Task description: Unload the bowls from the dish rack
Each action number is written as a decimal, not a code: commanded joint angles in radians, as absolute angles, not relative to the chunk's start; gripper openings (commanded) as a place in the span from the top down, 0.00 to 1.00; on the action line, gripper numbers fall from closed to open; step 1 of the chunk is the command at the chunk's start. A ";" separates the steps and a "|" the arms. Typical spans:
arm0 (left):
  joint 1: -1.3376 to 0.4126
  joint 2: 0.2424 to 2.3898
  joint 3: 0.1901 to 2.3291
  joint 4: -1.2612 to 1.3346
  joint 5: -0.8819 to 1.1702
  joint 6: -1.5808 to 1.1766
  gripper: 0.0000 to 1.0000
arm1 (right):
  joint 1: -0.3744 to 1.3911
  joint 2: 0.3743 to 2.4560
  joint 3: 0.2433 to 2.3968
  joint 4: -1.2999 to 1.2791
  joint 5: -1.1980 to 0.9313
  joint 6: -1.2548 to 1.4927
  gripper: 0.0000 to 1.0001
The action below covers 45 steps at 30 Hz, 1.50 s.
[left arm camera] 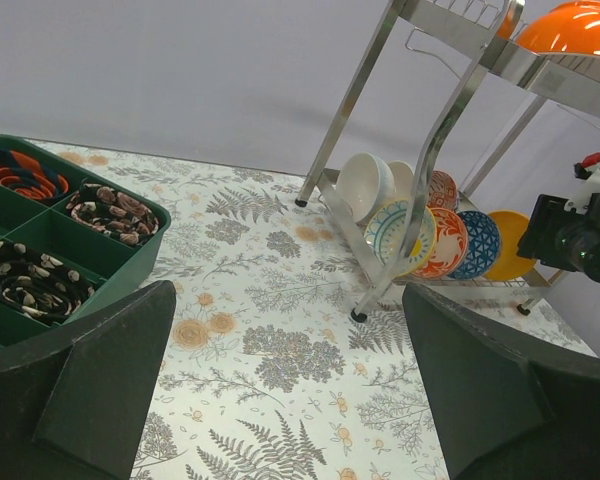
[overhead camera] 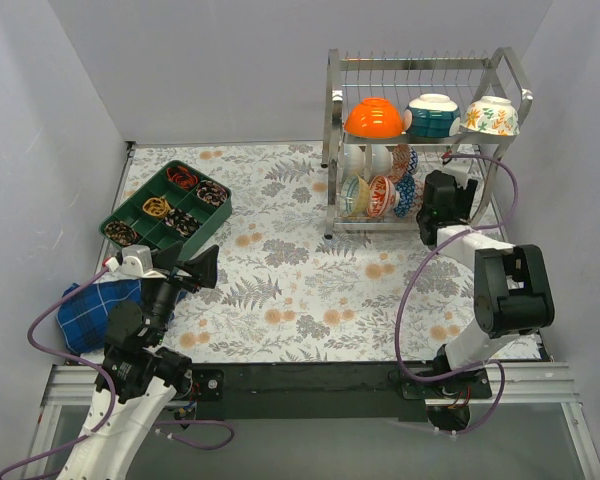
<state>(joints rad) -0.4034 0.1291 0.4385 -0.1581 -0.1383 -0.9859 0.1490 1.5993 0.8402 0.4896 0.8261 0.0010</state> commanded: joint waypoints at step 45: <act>-0.411 0.120 0.476 -0.179 -0.123 -0.971 0.02 | 0.365 1.942 0.943 1.894 1.322 -1.396 0.99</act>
